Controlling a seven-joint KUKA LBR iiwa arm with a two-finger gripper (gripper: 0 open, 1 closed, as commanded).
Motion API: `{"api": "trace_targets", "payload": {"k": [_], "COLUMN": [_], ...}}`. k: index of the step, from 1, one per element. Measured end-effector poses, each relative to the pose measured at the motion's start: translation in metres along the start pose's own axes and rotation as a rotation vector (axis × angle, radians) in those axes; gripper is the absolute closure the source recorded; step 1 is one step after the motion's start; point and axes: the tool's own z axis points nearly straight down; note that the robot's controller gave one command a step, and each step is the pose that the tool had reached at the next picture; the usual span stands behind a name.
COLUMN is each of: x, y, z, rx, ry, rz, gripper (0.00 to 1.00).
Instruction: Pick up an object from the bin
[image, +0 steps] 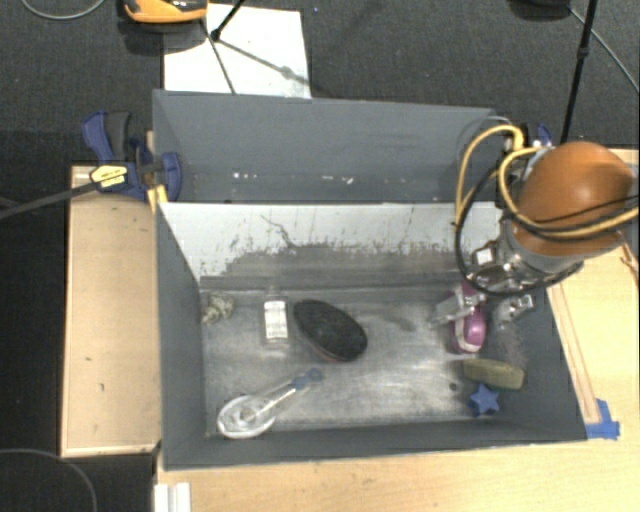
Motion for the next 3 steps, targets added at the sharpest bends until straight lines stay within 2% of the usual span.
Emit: {"api": "trace_targets", "payload": {"k": [1, 2, 3], "x": [-0.001, 0.014, 0.011], "y": [-0.001, 0.001, -0.001], "z": [0.0, 0.0, -0.098], "rx": [0.002, -0.001, 0.001], "ry": [-0.003, 0.023, 0.028], "rz": [-0.109, -0.1, -0.095], "gripper": [0.0, 1.0, 1.0]}}
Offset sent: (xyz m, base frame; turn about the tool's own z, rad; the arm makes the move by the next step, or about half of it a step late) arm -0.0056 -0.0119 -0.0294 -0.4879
